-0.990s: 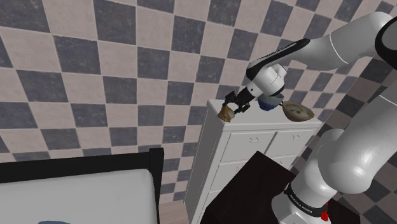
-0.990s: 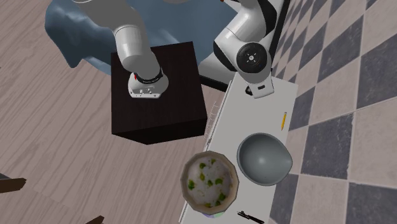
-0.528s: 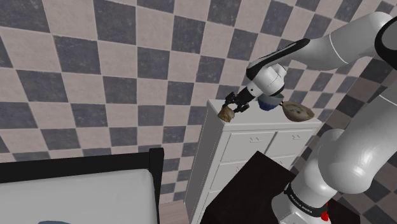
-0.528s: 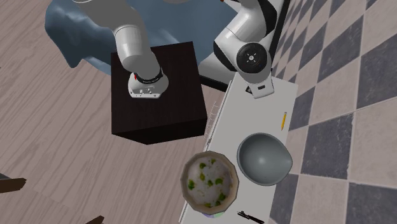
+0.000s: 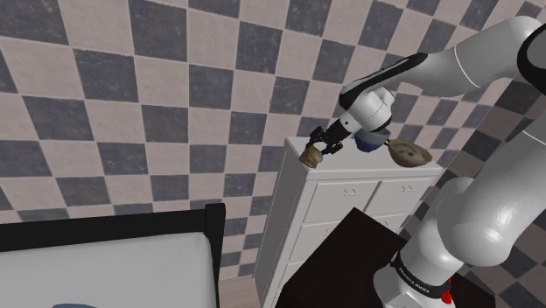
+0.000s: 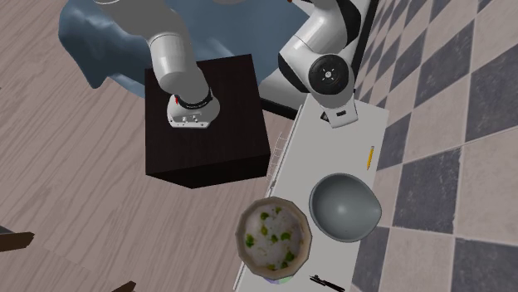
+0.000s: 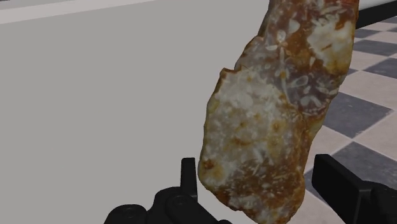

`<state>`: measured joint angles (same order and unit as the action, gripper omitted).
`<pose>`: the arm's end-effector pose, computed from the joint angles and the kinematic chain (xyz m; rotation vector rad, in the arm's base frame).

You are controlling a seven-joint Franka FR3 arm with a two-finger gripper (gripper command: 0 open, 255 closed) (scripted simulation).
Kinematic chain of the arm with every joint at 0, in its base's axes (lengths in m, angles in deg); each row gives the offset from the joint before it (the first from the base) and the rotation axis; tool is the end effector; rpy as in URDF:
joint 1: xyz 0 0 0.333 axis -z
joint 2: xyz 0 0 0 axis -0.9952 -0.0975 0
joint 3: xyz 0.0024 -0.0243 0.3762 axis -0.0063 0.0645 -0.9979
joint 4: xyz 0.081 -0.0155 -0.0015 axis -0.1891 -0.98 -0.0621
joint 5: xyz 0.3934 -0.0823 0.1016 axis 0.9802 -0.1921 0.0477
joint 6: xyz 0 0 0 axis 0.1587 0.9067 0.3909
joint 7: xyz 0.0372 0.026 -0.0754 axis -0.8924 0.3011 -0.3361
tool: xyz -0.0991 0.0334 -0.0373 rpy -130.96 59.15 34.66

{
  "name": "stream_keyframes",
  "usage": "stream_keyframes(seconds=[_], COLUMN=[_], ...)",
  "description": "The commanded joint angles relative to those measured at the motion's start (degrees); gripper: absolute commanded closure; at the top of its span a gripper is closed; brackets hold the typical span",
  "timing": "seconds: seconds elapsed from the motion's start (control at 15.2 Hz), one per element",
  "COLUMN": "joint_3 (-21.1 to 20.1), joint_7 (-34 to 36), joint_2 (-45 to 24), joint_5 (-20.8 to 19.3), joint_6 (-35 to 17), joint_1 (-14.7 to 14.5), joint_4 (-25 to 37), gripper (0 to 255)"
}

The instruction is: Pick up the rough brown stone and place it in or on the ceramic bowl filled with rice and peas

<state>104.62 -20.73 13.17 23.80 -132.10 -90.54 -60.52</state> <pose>0.4136 -0.2098 0.3718 -2.5225 0.9417 -0.4870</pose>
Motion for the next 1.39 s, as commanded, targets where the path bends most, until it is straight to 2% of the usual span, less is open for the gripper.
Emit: stream_keyframes(seconds=[0.0, 0.59, 1.32], joint_3=[-0.41, -3.28, -6.2], joint_7=[1.94, 11.36, 19.16], joint_2=[1.08, 6.79, 11.71], joint_5=[-2.14, -11.86, -18.86], joint_6=[0.66, 5.42, 12.67], joint_1=[0.62, 4.33, 7.59], joint_4=[0.12, 1.54, 5.33], gripper=[255, 255, 255])
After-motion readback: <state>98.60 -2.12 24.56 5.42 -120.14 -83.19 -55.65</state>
